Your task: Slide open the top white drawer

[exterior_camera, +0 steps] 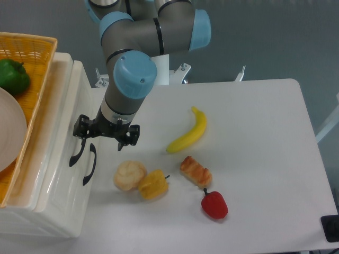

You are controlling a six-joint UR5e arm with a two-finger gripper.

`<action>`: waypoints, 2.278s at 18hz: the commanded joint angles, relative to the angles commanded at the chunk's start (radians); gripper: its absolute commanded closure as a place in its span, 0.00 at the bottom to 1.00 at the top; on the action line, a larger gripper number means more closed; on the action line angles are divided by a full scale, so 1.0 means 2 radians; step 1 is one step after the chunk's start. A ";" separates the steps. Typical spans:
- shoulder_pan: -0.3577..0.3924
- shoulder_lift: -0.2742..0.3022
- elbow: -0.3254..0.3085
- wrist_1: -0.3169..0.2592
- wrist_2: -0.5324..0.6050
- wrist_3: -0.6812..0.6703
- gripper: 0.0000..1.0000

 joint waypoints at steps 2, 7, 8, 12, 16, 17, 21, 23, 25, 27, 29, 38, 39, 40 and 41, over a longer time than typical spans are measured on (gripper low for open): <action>-0.002 0.000 0.000 -0.001 0.000 0.000 0.00; -0.008 -0.001 0.000 -0.001 0.001 -0.001 0.00; -0.010 -0.002 0.000 -0.001 0.001 -0.001 0.00; -0.012 -0.004 0.000 -0.001 0.002 -0.001 0.00; -0.012 -0.004 -0.002 -0.002 0.002 -0.001 0.00; -0.012 -0.004 -0.002 -0.002 0.002 -0.001 0.00; -0.012 -0.008 -0.002 -0.001 0.002 -0.001 0.00; -0.012 -0.008 -0.002 -0.001 0.003 -0.001 0.00; -0.012 -0.008 -0.002 -0.001 0.004 -0.001 0.00; -0.012 -0.009 -0.002 -0.001 0.005 -0.001 0.00; -0.012 -0.009 -0.002 -0.002 0.010 0.001 0.00; -0.007 -0.008 0.001 0.001 0.030 0.005 0.00; -0.005 -0.008 0.001 0.001 0.031 0.006 0.00; -0.002 -0.008 0.001 0.001 0.031 0.006 0.00; 0.000 -0.008 0.001 0.002 0.031 0.006 0.00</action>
